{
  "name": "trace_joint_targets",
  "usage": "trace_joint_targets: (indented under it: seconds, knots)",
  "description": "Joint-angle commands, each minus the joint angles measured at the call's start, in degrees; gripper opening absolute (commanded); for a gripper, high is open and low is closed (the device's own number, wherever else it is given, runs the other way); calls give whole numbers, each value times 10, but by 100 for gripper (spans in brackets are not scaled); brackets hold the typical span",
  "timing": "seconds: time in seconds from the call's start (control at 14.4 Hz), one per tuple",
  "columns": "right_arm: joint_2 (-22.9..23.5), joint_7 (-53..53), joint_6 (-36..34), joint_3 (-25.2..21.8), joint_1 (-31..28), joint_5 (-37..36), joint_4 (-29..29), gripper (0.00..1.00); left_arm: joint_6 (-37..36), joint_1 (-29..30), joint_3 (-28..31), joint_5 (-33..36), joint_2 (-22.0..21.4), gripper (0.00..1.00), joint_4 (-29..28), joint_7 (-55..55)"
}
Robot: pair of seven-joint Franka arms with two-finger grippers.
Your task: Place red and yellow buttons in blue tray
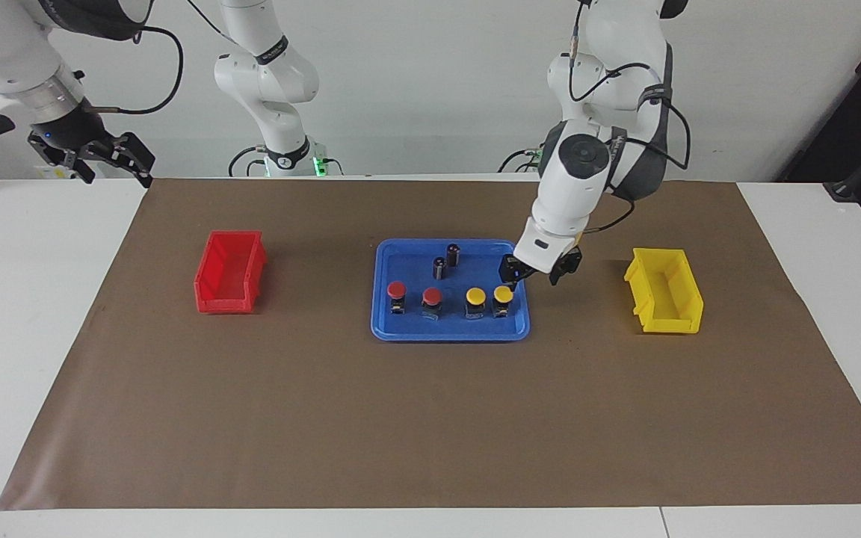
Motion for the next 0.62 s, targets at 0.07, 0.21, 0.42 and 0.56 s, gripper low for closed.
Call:
trace_joint_targets:
  seconds: [0.07,0.21,0.42,0.56]
  knots:
    - [-24,-2,15,-6,5,8,-30,100,-35,67,-1,8,-21,100,4,80]
    - [-23,0,10,-1,5,8,-28,100,-50,120,-1,8,-44,100,4,140]
    - [-21,1,14,6,8,7,-21,100,-92,164,-1,9,-75,100,4,194]
    - [-20,2,16,9,8,8,-21,100,-134,189,-1,16,-92,100,16,223]
